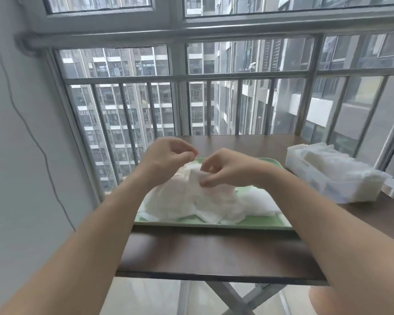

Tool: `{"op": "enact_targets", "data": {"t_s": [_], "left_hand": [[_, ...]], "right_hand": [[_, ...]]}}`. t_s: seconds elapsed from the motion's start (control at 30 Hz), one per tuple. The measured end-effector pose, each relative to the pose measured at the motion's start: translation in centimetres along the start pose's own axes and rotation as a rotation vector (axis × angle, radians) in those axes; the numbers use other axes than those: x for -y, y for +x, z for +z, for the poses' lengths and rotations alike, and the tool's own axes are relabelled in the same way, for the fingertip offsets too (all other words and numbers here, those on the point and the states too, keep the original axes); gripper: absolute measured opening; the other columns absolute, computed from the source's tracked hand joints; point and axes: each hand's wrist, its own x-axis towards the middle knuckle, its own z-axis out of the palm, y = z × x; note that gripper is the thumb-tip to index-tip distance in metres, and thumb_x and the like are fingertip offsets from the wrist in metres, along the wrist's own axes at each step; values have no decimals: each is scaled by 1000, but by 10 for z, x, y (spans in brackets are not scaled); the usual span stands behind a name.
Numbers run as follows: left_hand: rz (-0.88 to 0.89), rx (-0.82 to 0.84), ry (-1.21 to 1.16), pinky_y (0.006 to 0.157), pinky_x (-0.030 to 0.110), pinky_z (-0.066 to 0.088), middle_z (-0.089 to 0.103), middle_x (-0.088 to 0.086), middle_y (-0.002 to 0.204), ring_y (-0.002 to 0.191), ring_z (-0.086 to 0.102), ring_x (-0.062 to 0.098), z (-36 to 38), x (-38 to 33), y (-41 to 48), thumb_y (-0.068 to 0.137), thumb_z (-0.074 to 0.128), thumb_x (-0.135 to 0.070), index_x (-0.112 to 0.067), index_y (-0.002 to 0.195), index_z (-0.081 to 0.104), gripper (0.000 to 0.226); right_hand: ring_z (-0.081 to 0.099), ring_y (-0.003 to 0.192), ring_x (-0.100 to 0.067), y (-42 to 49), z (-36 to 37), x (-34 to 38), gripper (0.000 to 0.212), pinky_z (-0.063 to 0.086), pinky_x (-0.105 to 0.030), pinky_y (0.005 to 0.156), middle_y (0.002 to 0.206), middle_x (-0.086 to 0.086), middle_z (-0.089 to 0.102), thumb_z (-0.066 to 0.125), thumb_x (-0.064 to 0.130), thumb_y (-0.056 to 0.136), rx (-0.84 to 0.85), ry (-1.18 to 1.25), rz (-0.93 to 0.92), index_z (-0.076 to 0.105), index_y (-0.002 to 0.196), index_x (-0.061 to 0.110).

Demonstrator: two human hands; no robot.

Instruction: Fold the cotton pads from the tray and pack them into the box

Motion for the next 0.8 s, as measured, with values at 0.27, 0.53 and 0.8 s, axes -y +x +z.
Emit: {"op": "enact_targets", "data": {"t_s": [0.27,0.53,0.8], "left_hand": [[-52,373,267,69,20,51,68,-24,93,69,56,-3,-25,10,-19,85,73,-26,-39,97,72,19],[-68,372,371,60,13,40,62,-15,97,63,51,-3,-20,10,-24,81,79,-20,-37,102,71,29],[-8,287,363,57,10,39,65,-23,75,62,54,-9,-30,-7,-15,80,84,-24,-34,77,69,18]], "right_hand": [[54,68,-7,-2,-11,-27,4,40,-25,69,80,3,66,70,12,87,-411,282,-11,72,89,9],[56,60,-8,-8,-6,-32,10,48,-22,63,77,-4,69,72,13,89,-524,383,4,70,95,5],[66,65,-12,-12,-6,-32,11,57,-25,66,80,-7,76,74,12,89,-532,550,-7,73,96,4]]}}
